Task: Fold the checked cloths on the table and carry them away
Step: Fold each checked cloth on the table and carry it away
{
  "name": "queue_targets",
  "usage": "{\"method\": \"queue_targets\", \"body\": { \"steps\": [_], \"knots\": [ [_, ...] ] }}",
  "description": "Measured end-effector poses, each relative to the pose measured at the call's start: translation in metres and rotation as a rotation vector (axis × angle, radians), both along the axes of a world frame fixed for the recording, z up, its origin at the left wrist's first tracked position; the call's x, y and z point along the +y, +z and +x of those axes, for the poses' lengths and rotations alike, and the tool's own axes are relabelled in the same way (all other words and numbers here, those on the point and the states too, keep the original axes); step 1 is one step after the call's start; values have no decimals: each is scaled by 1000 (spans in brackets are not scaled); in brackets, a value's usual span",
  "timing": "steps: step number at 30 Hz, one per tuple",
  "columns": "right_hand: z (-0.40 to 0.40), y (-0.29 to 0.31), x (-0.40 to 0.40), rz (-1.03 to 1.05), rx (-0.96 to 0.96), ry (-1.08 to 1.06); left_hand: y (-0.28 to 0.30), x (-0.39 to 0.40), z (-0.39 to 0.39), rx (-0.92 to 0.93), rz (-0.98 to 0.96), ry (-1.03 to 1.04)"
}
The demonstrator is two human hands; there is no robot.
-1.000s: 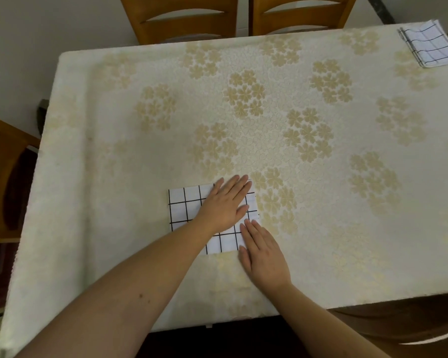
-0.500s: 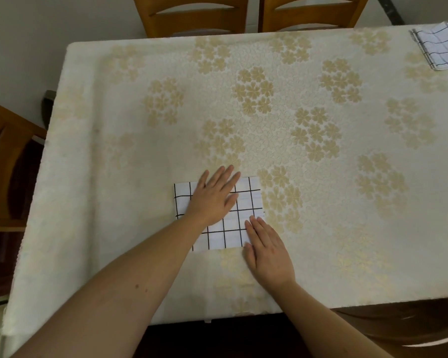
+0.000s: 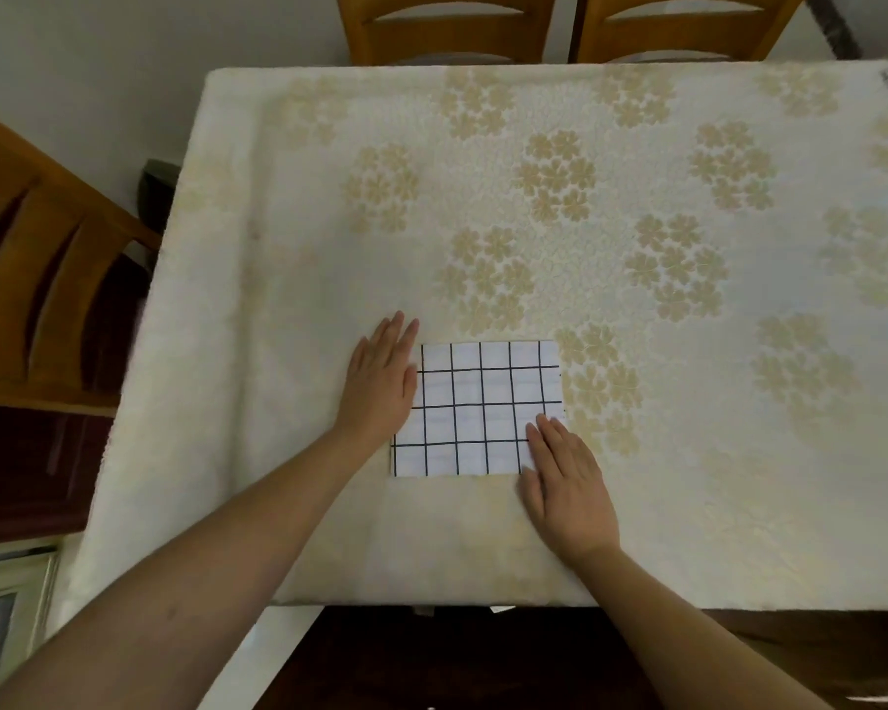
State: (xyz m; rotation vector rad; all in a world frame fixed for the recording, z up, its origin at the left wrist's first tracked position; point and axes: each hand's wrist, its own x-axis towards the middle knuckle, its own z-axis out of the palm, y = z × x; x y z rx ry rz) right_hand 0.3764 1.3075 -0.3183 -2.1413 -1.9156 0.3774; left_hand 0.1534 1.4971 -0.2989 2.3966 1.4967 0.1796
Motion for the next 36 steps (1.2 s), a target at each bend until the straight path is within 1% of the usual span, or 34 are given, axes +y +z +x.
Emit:
{"method": "queue_targets", "body": {
  "steps": [3,5,7,10,14,16,18,19,21,22,23,24,25,26,28,29,36],
  "knots": [
    [-2,5,0,19,-22,20,-2,-39,-2,27,21,-19],
    [-2,6,1,0,-41,31,-11,-62,-5,95,38,-107],
    [-1,5,0,-37,-62,35,-21,-75,-11,168,28,-149],
    [-1,3,0,-66,-83,31,-26,-73,-17,213,-4,-135],
    [-2,3,1,-80,-82,32,-20,-60,-30,250,-23,-179],
    [-1,4,1,-82,-72,26,-16,-58,-35,271,-42,-161],
    [-1,5,2,-81,-53,18,-12,-58,-33,243,-99,-90],
    [-1,6,2,-77,-38,14,-9,-59,-29,197,-136,-27],
    [-1,9,4,-56,4,1,-1,-62,-19,6,-150,150],
    [-1,10,6,-43,22,-7,4,-63,-14,-88,-129,271],
    [-3,12,8,-30,35,-14,11,-65,-9,-144,-127,413],
    [-4,14,10,-22,47,-21,16,-67,-6,-150,-166,541],
    [-6,15,13,-22,59,-28,20,-68,-4,-119,-227,633],
    [-8,17,17,-32,68,-32,24,-70,-2,-72,-300,687],
    [-11,19,25,-51,66,-27,27,-73,0,-17,-405,720],
    [-12,19,30,-58,63,-25,27,-74,1,-7,-427,723],
    [-32,28,94,-86,41,102,27,-74,6,-40,-466,776]
  ]
}}
